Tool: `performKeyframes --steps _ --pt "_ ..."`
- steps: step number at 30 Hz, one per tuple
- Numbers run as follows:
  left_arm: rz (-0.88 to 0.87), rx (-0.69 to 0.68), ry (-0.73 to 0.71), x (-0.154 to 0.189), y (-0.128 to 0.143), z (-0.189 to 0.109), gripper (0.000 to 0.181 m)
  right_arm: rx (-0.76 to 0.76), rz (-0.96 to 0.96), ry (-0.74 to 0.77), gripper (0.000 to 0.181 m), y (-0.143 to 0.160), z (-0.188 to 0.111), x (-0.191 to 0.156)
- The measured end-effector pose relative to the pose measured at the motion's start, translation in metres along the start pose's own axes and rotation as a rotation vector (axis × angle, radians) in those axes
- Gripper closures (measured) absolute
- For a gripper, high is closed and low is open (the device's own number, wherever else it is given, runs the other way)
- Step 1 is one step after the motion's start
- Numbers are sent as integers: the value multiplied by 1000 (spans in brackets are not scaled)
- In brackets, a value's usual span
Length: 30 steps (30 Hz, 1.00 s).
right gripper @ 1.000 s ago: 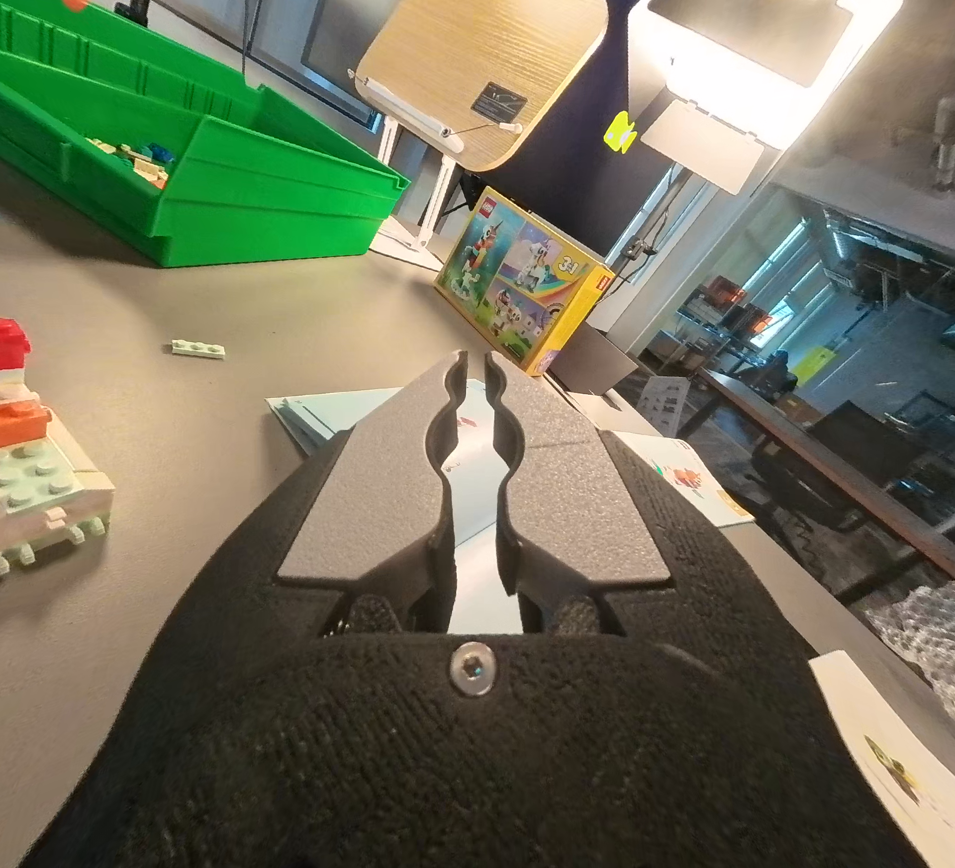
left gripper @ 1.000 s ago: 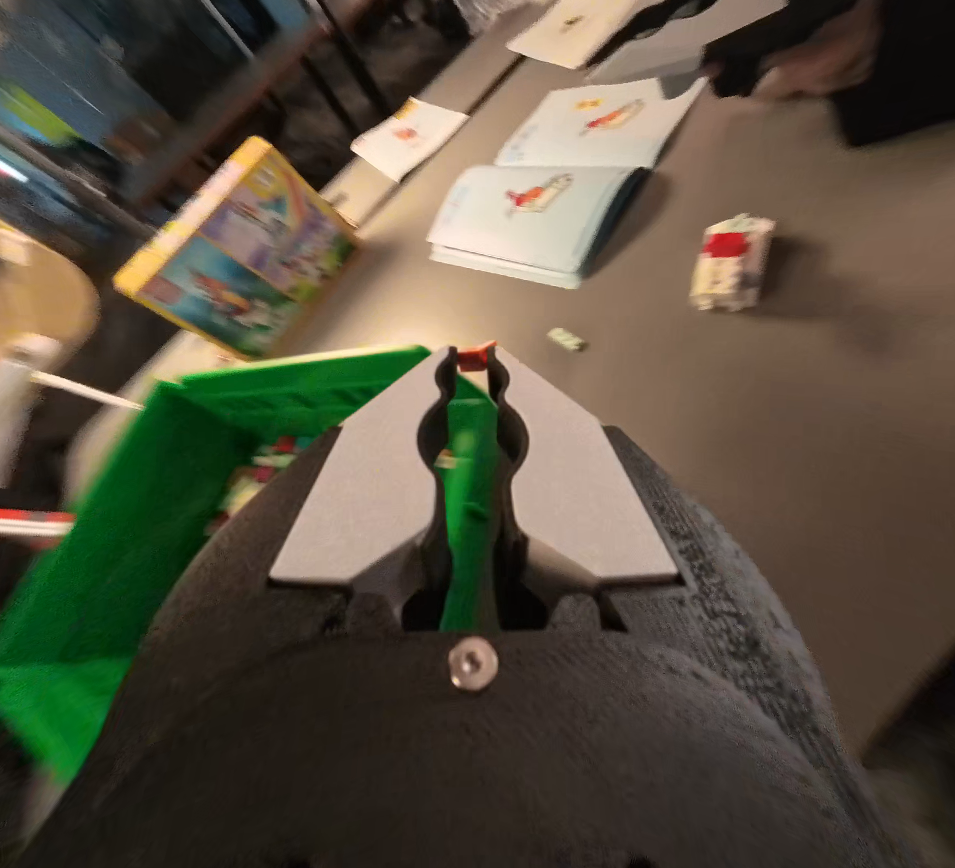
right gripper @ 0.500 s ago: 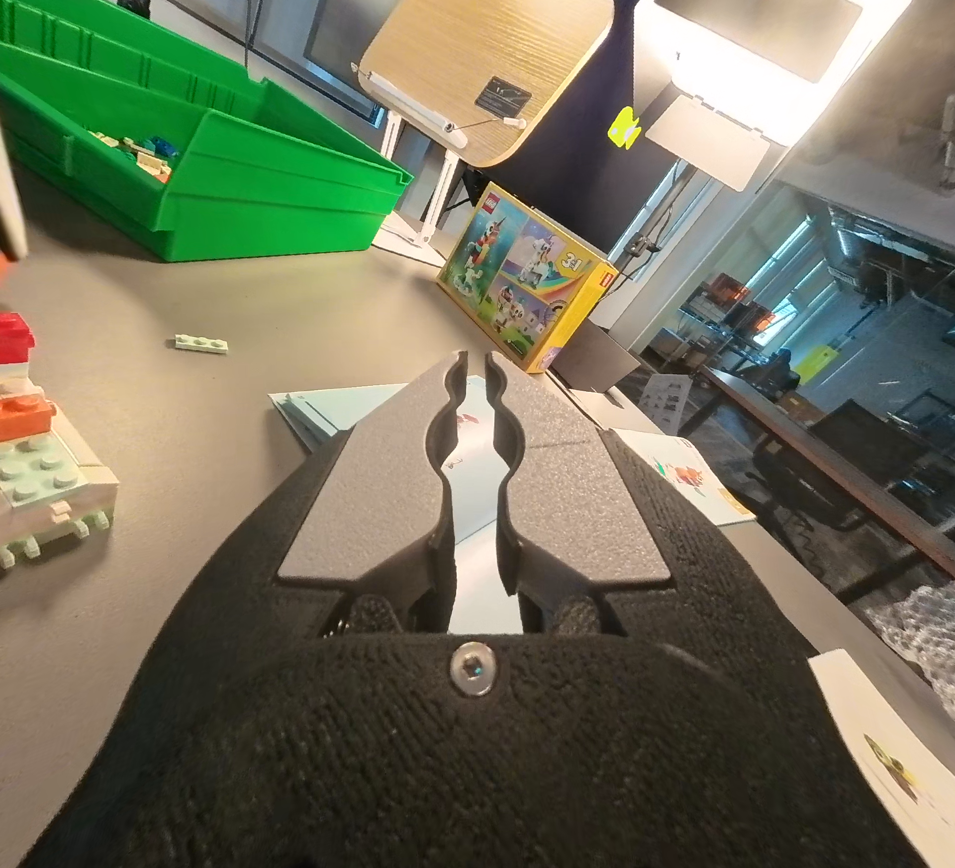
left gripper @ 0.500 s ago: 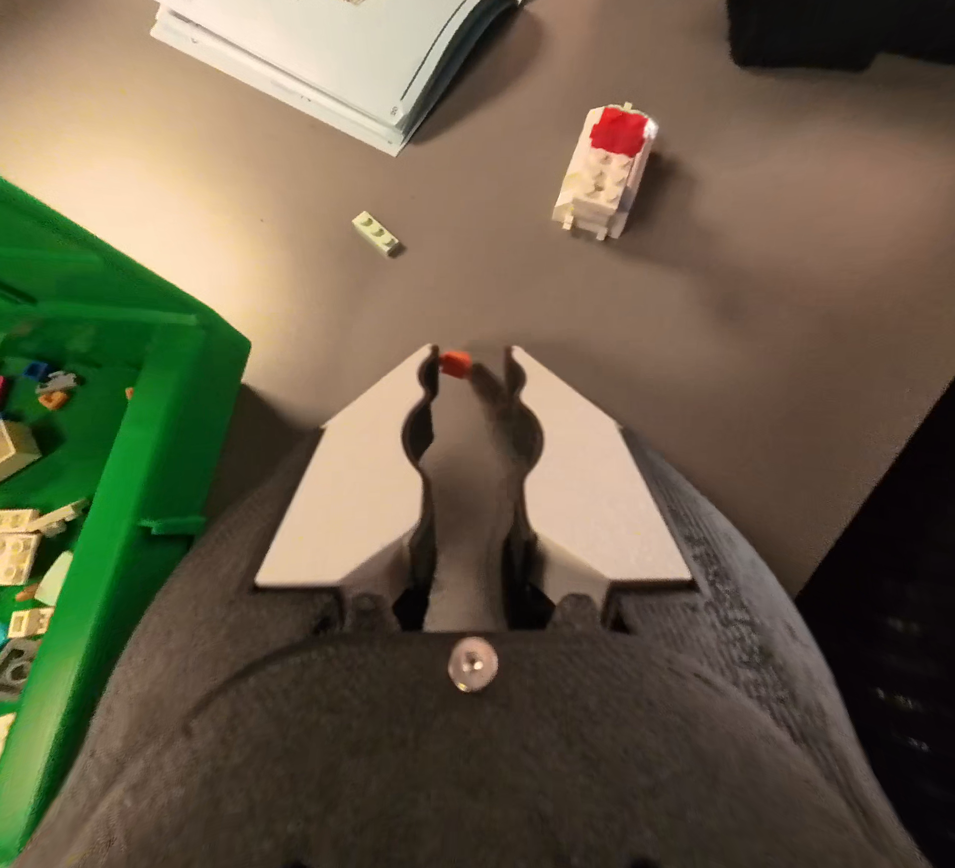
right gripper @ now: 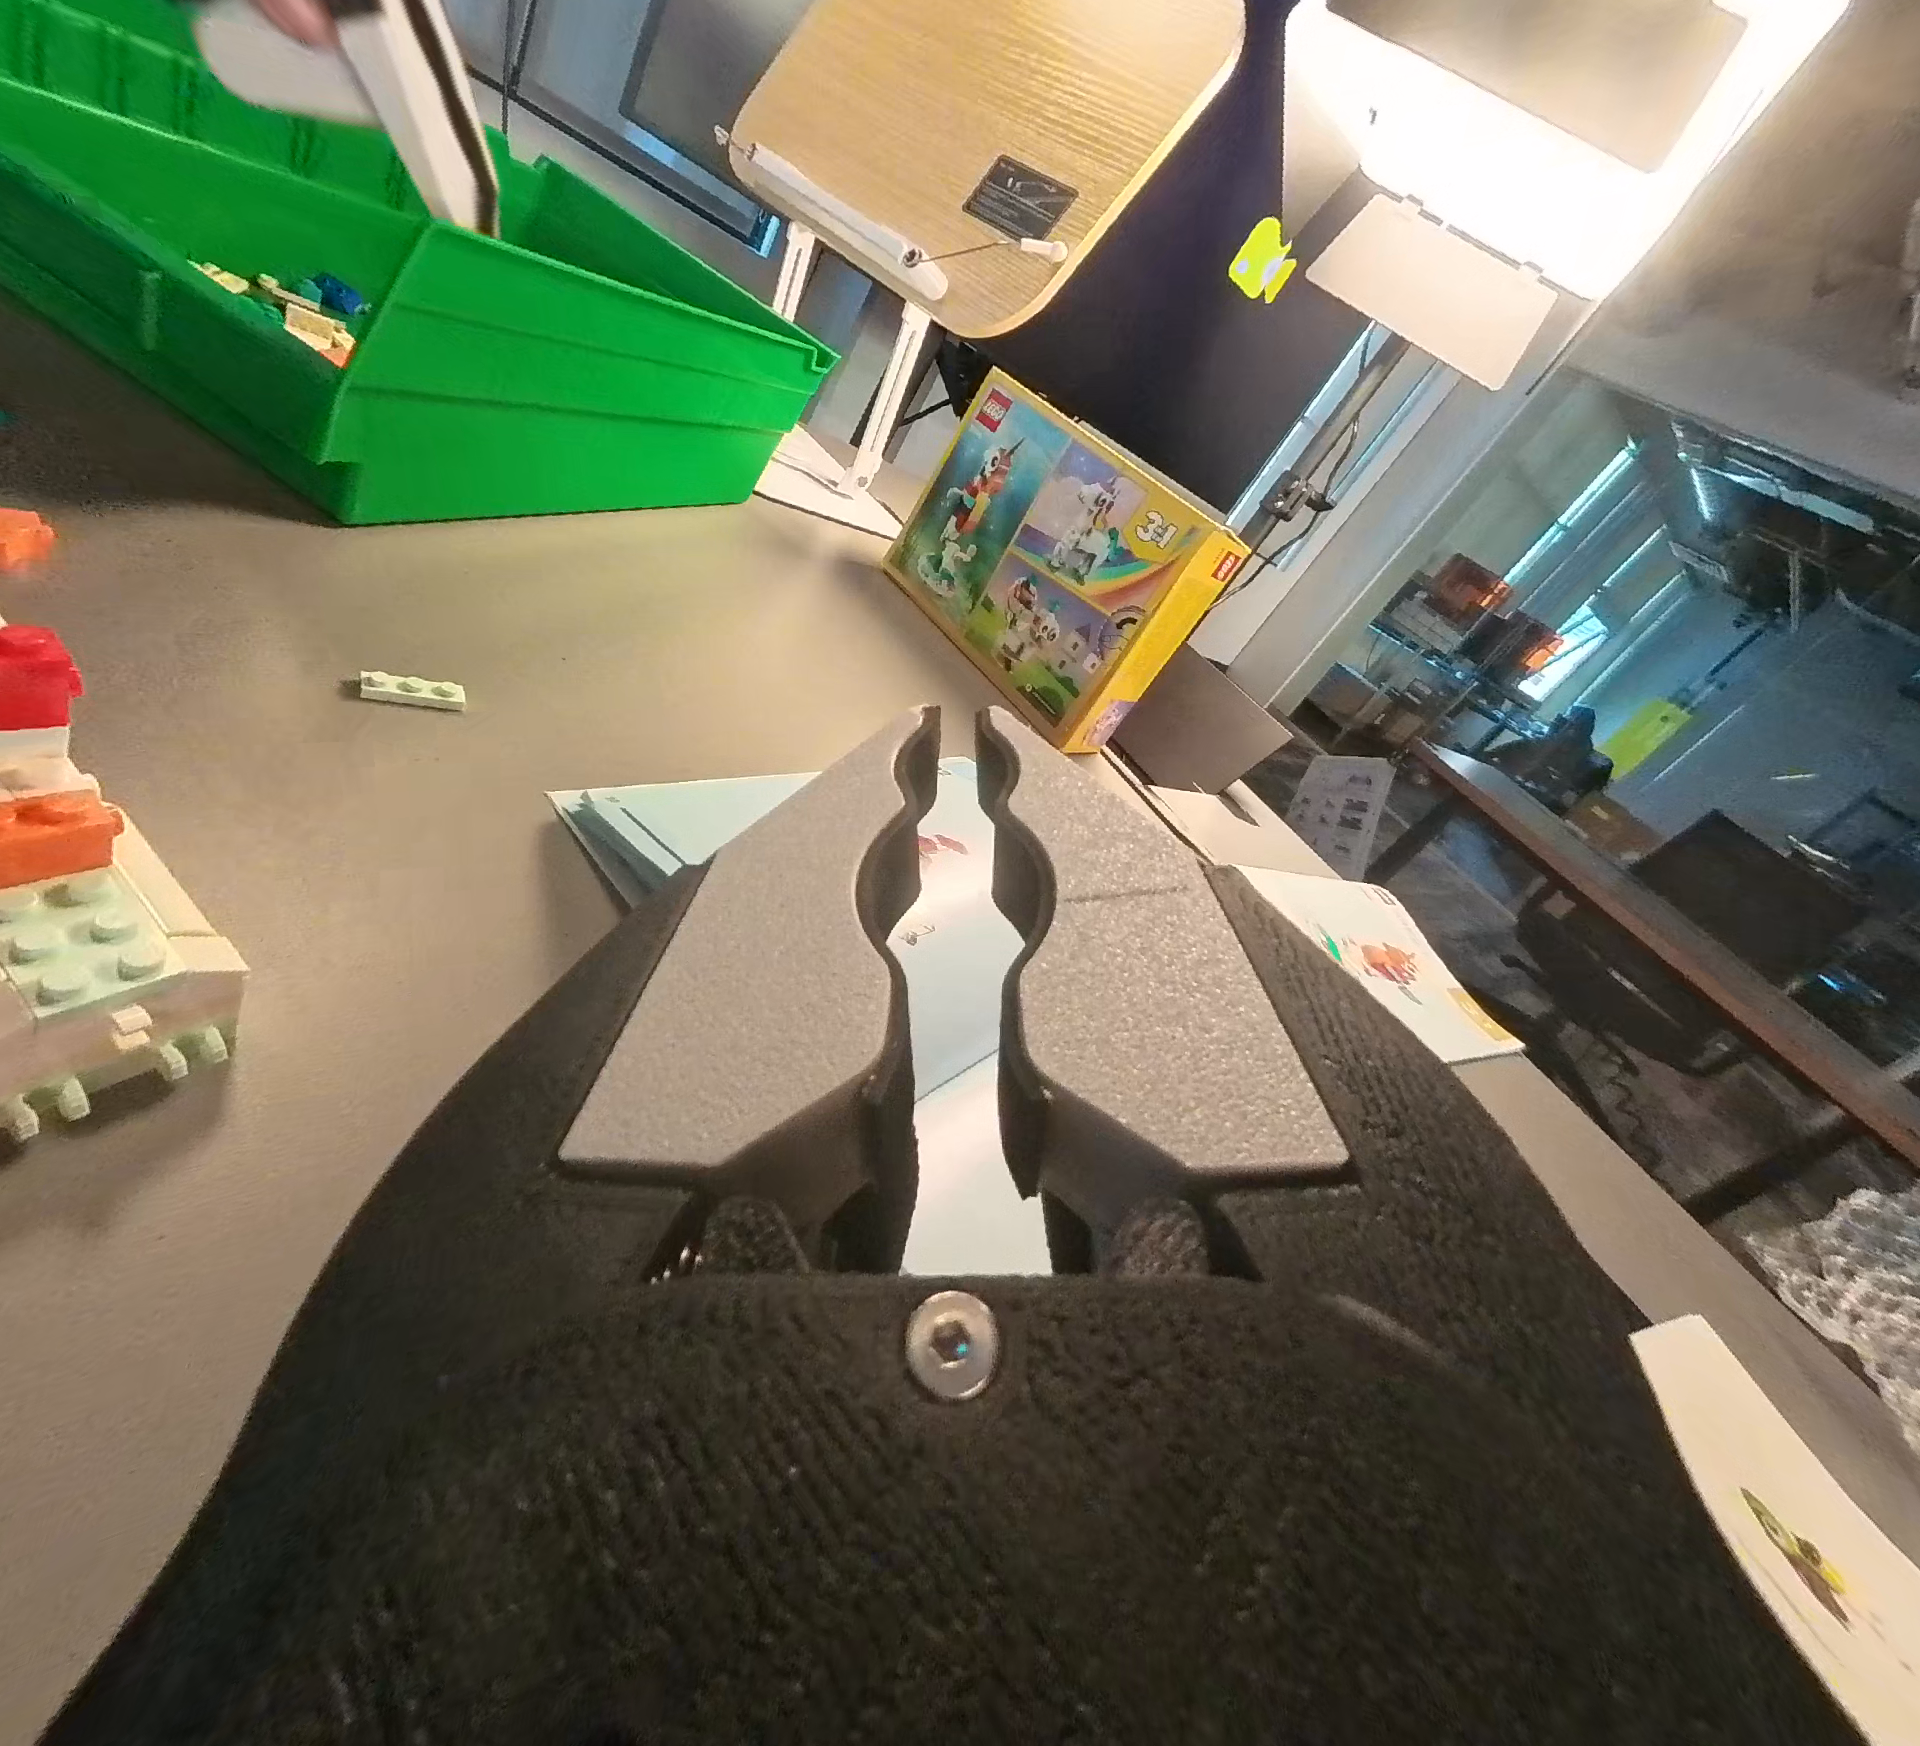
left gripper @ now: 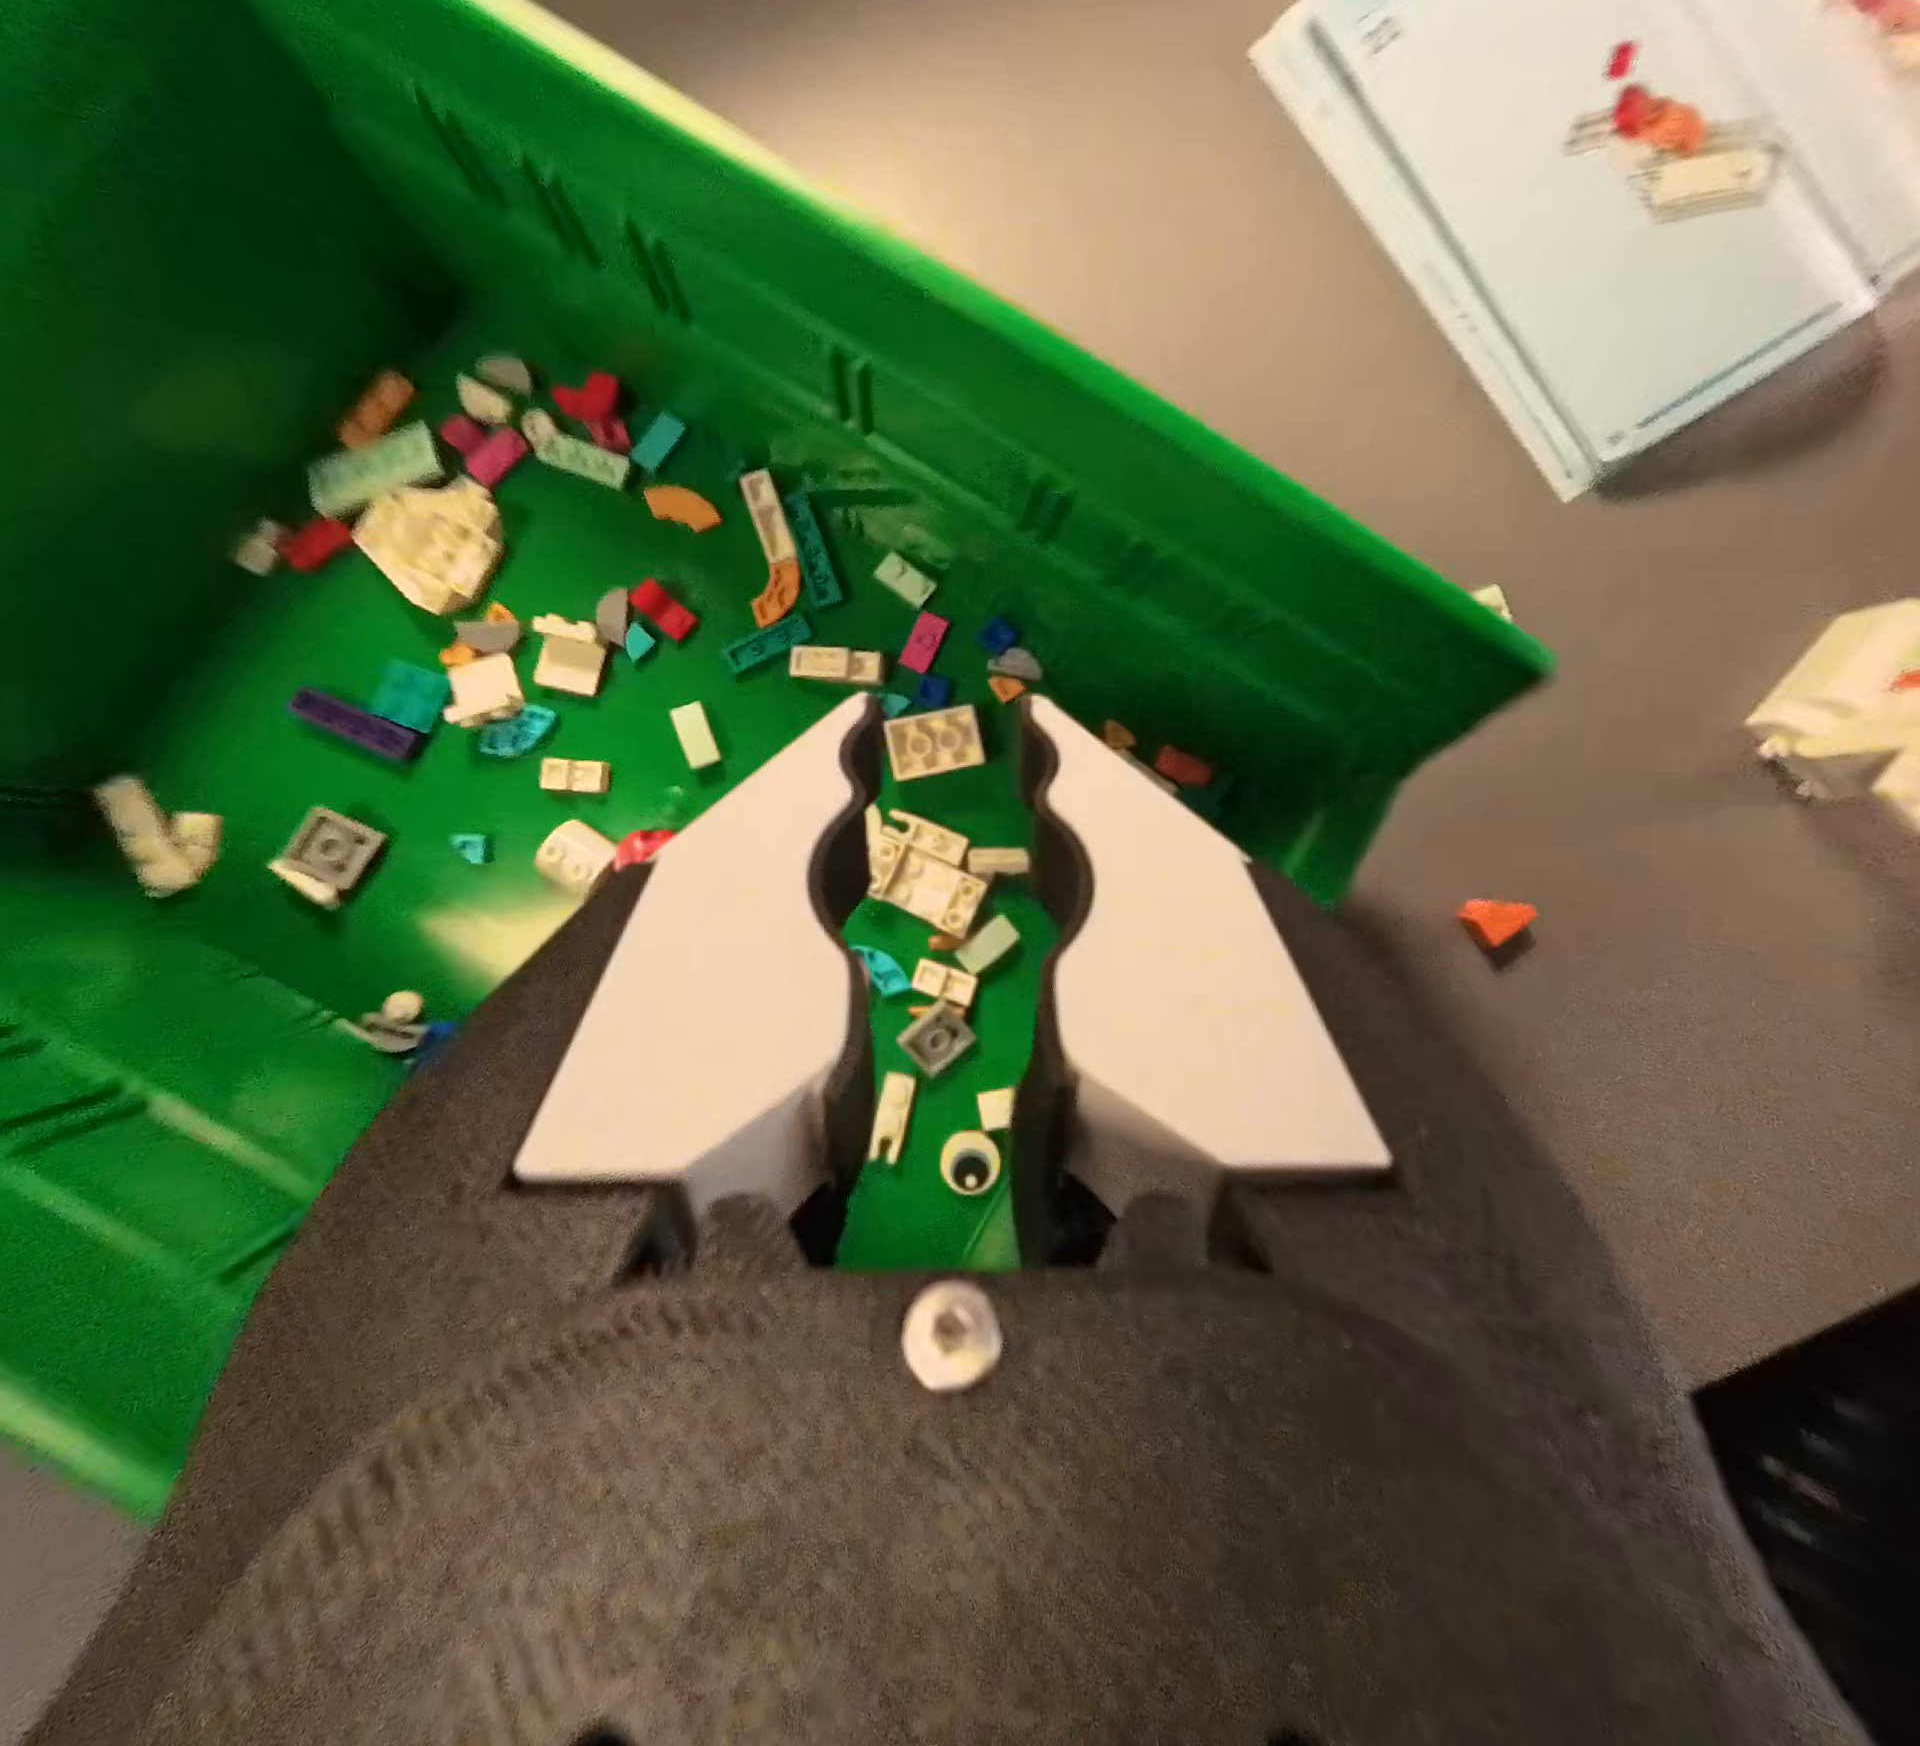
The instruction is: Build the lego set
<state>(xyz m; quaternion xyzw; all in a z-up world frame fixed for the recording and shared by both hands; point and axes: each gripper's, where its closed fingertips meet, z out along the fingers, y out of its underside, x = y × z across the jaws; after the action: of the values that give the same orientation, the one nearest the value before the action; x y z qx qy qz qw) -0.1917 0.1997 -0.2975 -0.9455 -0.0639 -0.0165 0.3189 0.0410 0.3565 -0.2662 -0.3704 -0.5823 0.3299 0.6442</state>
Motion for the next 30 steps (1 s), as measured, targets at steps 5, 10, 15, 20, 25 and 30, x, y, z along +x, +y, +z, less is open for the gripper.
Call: performKeyframes --steps 5,10,15,20,25,30 --pt "-165 -237 59 -27 27 40 153 0 -6 -9 177 0 0 -2" --pt "-237 -263 87 -32 32 55 151 2 -4 -13 176 0 0 -2" --pt "-226 -273 78 -32 34 54 155 0 -4 -19 176 0 1 -3" --pt "-210 -303 87 -27 38 54 166 -2 -8 -22 176 1 1 -4" --pt "-101 -277 46 -27 35 53 174 -2 -8 -22 177 1 1 -4" --pt "16 94 21 6 -23 11 174 1 -9 -17 177 0 0 -4"
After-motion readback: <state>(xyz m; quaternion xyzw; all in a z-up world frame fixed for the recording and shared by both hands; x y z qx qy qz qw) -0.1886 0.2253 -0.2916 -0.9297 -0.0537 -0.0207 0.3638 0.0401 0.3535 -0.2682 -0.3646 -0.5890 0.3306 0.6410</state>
